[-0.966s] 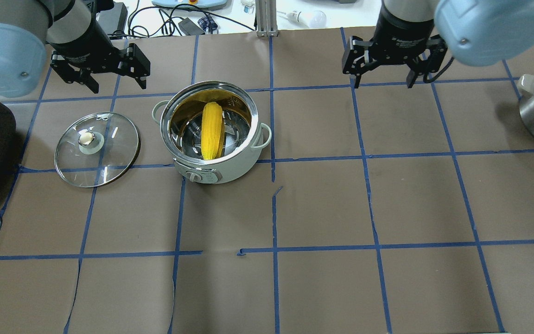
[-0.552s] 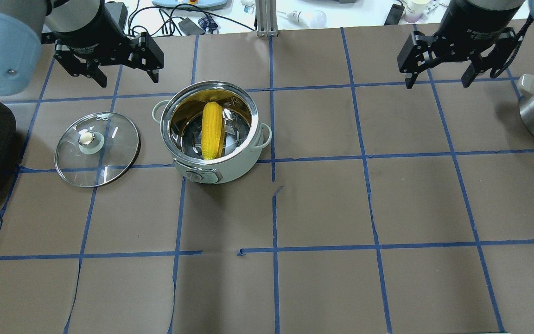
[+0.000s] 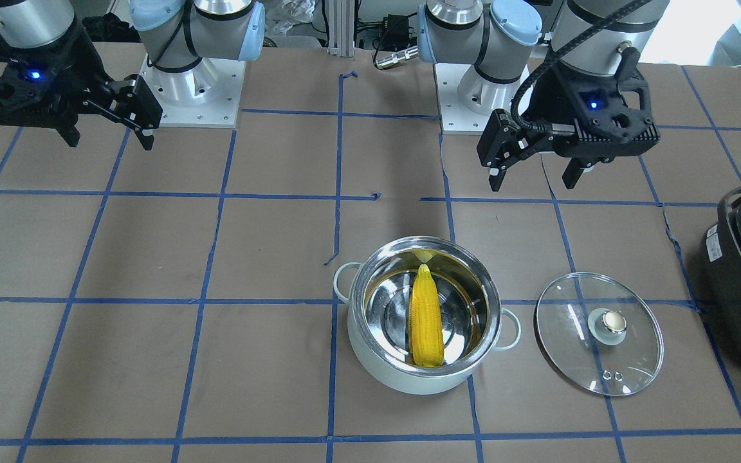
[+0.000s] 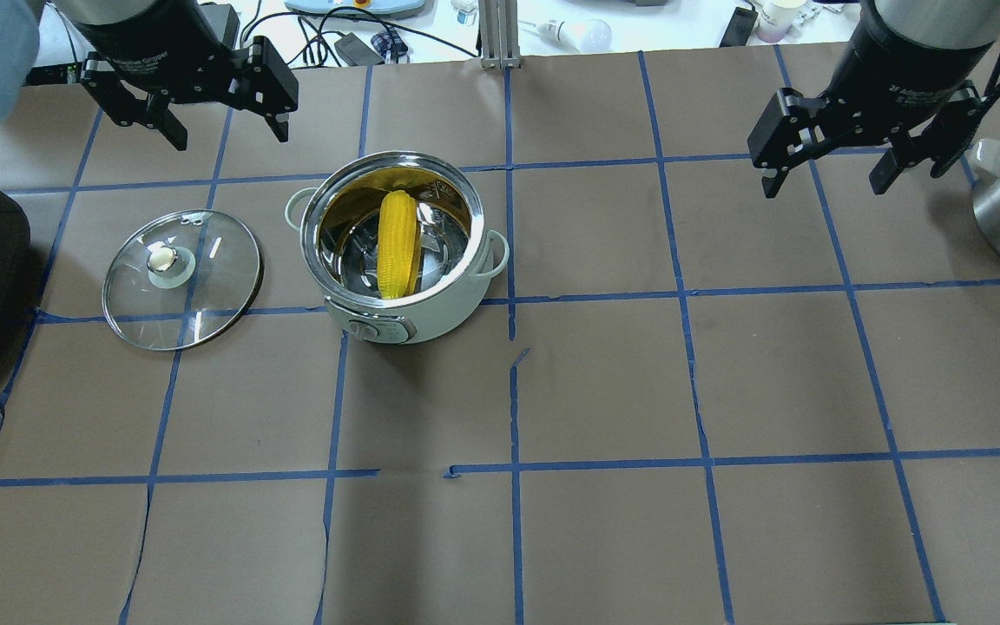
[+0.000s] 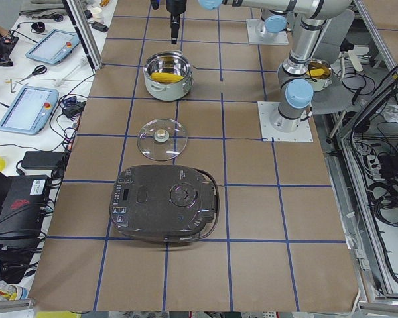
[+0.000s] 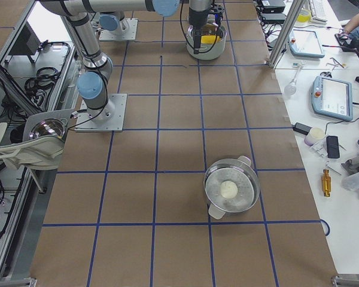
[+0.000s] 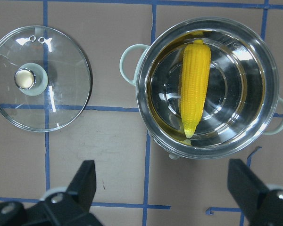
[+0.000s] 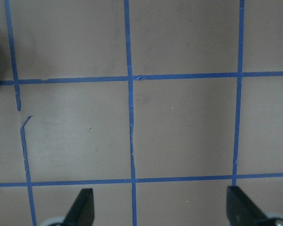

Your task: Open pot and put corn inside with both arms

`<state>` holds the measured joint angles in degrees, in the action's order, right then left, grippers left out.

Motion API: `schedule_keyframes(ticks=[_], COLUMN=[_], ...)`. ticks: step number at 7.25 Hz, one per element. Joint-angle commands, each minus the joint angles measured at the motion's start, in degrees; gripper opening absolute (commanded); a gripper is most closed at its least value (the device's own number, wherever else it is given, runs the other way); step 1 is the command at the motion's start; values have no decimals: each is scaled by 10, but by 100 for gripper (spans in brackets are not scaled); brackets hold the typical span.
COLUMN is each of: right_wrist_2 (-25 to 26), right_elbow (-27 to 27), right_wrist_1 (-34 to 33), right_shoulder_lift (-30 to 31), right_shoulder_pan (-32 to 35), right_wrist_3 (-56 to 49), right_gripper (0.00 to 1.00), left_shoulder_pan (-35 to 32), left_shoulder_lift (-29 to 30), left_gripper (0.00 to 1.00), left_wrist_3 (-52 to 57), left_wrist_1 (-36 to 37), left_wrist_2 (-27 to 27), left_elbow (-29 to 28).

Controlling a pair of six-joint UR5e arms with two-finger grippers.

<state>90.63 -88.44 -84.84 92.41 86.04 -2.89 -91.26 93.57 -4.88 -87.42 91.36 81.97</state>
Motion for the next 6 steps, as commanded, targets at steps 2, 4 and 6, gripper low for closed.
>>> schedule_keyframes(ticks=[2, 4, 6], right_wrist_2=[-2, 9, 9], right_elbow=[-7, -6, -3], right_wrist_1=[2, -8, -9], right_shoulder_lift=[-3, -3, -3], right_shoulder_pan=[46, 47, 43], right_wrist_3=[6, 16, 17], right_gripper=[100, 100, 100], left_shoulder_pan=[-1, -1, -1], left_shoulder_lift=[-1, -5, -6], left_gripper=[100, 100, 100], left_wrist_3=[-17, -17, -17], left_wrist_1=[-5, -24, -25], left_wrist_2=[7, 8, 7], left_elbow=[1, 2, 1])
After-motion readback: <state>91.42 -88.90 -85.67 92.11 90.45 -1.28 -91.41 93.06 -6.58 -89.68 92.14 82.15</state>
